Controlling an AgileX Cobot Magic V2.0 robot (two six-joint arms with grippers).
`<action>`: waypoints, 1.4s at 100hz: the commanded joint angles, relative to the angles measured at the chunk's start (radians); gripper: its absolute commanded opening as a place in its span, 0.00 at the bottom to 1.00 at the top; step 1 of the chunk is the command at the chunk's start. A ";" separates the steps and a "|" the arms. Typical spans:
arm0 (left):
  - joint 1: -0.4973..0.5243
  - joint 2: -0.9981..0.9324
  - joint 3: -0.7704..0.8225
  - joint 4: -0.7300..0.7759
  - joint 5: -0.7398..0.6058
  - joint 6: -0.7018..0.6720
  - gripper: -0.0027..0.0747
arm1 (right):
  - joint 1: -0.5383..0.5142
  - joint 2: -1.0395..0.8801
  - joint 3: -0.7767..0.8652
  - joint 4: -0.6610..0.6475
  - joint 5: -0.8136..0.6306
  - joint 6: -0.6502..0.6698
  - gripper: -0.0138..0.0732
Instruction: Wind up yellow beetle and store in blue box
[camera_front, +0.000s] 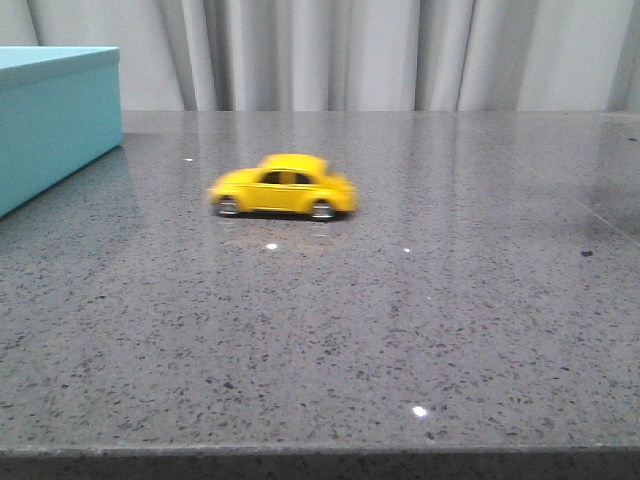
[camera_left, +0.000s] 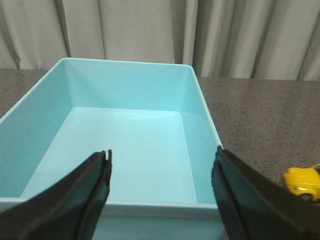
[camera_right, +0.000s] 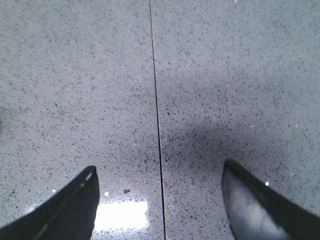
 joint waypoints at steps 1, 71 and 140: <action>-0.006 0.015 -0.036 -0.016 -0.073 0.002 0.59 | 0.001 -0.056 -0.020 -0.018 -0.065 -0.034 0.75; -0.048 0.291 -0.269 -0.018 0.160 0.208 0.60 | 0.001 -0.418 0.323 0.072 -0.337 -0.053 0.75; -0.349 0.913 -0.869 0.003 0.540 0.669 0.80 | 0.001 -0.487 0.333 0.116 -0.331 -0.053 0.75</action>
